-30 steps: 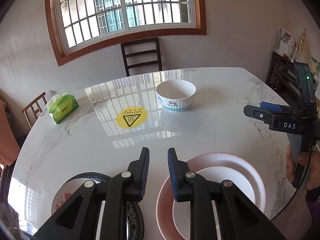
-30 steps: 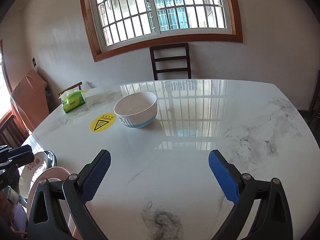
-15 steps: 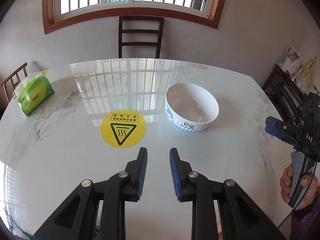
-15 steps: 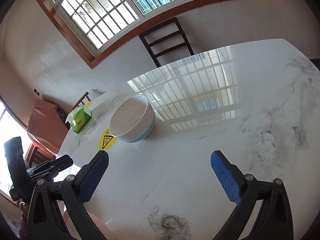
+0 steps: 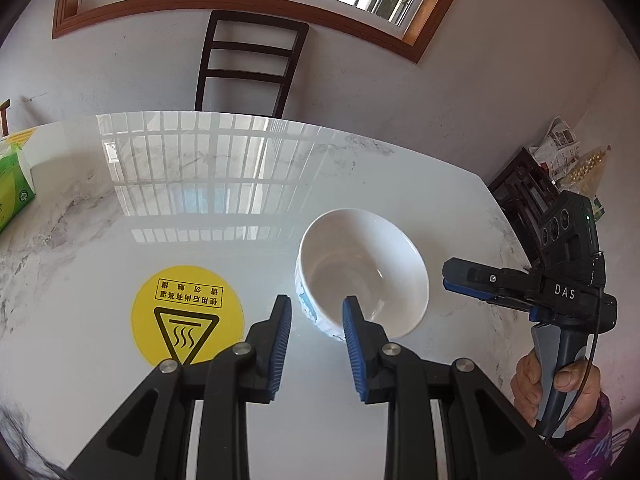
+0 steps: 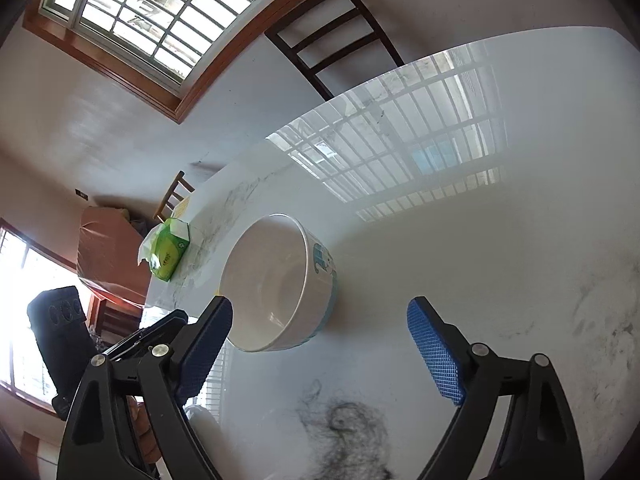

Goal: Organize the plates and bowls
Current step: 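Move both tools to the rim of the white Dog bowl, then close both tools on the Dog bowl rim and lift it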

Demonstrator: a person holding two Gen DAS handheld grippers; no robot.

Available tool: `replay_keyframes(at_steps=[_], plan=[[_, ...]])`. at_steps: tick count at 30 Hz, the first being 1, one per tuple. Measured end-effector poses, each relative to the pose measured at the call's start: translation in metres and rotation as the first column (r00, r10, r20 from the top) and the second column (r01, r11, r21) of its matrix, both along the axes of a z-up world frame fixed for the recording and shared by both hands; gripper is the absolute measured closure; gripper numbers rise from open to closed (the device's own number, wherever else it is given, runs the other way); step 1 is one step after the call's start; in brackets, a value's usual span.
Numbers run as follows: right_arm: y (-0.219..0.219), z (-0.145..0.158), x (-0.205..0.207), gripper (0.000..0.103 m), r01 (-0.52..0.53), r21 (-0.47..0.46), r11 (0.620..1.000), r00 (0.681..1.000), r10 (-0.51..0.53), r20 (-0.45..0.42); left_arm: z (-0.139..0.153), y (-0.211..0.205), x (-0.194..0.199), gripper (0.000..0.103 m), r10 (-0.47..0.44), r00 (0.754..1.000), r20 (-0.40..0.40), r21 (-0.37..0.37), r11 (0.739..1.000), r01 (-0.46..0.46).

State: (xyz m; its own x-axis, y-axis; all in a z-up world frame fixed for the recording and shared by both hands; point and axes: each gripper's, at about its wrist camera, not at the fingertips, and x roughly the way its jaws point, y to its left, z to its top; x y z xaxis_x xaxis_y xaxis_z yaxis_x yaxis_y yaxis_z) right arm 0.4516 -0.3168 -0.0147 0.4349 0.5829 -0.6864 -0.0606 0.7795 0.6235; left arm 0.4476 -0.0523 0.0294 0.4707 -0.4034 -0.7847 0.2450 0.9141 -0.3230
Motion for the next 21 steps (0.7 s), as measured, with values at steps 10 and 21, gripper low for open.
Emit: replay_keyframes(at_steps=[10, 21], plan=[[0.014, -0.016, 0.030, 0.036, -0.018, -0.050, 0.999, 0.998, 0.015, -0.062, -0.035, -0.017, 0.032, 0.076, 0.018, 0.996, -0.084, 0.015, 1.000, -0.017], [0.022, -0.033, 0.028, 0.079, -0.054, 0.009, 0.999, 0.988, 0.054, -0.146, -0.044, -0.018, 0.024, 0.091, 0.074, 0.986, -0.149, 0.022, 0.997, -0.071]])
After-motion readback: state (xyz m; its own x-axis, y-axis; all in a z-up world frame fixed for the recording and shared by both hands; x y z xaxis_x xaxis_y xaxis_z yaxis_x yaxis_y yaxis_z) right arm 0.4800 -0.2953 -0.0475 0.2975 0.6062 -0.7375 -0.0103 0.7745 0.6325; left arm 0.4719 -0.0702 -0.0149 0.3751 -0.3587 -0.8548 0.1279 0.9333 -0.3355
